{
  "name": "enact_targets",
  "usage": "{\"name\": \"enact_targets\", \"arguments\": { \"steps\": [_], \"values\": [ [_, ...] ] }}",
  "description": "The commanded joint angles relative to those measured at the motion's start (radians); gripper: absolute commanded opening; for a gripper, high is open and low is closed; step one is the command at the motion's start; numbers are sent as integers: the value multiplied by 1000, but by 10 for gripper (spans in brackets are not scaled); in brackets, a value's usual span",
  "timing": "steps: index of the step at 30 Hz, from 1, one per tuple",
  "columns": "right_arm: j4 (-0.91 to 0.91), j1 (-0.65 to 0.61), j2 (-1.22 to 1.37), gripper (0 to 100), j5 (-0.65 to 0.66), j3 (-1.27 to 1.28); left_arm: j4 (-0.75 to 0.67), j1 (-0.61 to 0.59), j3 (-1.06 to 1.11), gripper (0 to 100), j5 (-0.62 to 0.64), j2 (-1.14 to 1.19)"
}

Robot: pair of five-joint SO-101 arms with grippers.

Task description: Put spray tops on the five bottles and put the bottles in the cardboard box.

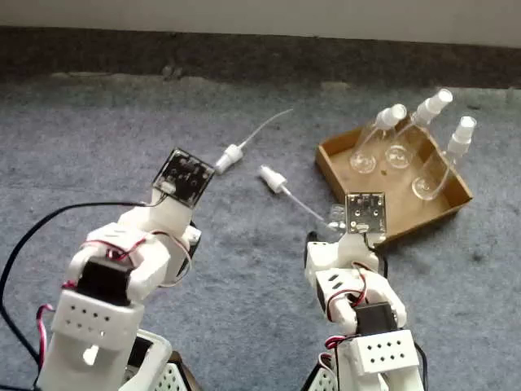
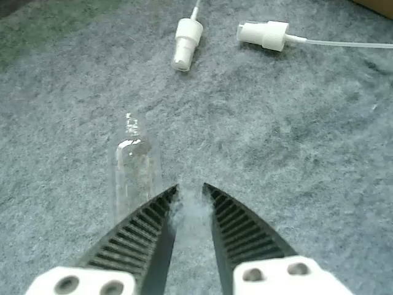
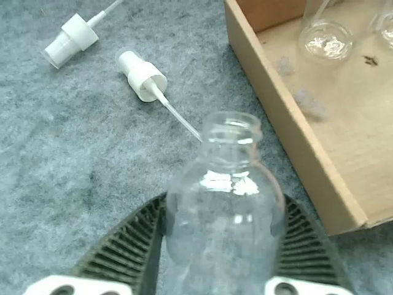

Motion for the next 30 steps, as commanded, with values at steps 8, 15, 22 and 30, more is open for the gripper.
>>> {"name": "enact_targets", "arguments": {
  "steps": [8,15,22,30],
  "values": [
    [-188,48,-15,191,-9,93,2,159,-449,5,143,628],
    [-194,48,-15,191,-8,102,2,188,-710,5,207,981],
    [-194,48,-15,191,-8,102,6,191,-1029,5,376,1333],
    [-194,42,-15,191,118,104,38,193,-1334,128,526,1596]
  ]
}}
